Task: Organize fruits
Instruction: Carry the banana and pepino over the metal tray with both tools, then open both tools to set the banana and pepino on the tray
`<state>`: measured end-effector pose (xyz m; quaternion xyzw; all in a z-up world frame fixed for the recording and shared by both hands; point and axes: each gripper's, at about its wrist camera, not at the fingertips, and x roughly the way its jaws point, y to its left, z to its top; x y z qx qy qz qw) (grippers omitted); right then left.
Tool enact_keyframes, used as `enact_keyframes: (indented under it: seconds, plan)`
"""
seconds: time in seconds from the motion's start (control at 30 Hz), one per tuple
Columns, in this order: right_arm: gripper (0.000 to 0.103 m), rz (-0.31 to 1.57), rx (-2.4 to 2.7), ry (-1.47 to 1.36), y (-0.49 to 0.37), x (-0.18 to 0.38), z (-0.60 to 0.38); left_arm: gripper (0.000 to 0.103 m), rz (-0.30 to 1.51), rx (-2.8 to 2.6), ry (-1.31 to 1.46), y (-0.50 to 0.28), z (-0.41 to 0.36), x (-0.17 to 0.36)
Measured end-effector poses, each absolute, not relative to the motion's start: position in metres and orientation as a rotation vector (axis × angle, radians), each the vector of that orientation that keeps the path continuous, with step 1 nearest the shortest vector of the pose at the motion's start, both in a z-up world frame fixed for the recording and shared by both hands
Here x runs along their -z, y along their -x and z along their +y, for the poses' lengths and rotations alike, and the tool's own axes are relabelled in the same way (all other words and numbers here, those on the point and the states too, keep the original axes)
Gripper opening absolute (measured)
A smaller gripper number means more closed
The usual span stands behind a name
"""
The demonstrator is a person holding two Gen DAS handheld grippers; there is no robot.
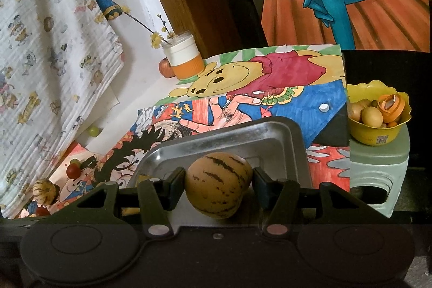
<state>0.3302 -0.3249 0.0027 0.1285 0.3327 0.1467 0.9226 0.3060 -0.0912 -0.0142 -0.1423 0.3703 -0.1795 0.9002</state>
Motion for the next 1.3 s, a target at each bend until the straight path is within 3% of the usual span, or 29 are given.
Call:
enact_keyframes:
  seconds: [0.4, 0.77, 1.07, 1.3]
  plan:
    - [0.066, 0.619, -0.292, -0.267, -0.300, -0.018, -0.331, 0.063, 0.681, 0.335, 0.311, -0.272, -0.082, -0.008]
    - [0.088, 0.521, -0.301, -0.176, -0.253, -0.036, -0.318, 0.099, 0.567, 0.216, 0.292, -0.223, -0.065, -0.035]
    - [0.101, 0.454, -0.314, -0.100, -0.207, -0.050, -0.302, 0.102, 0.520, 0.130, 0.268, -0.182, -0.052, -0.041]
    - [0.102, 0.454, -0.316, -0.092, -0.177, -0.053, -0.295, 0.102, 0.503, 0.077, 0.252, -0.151, -0.041, -0.039]
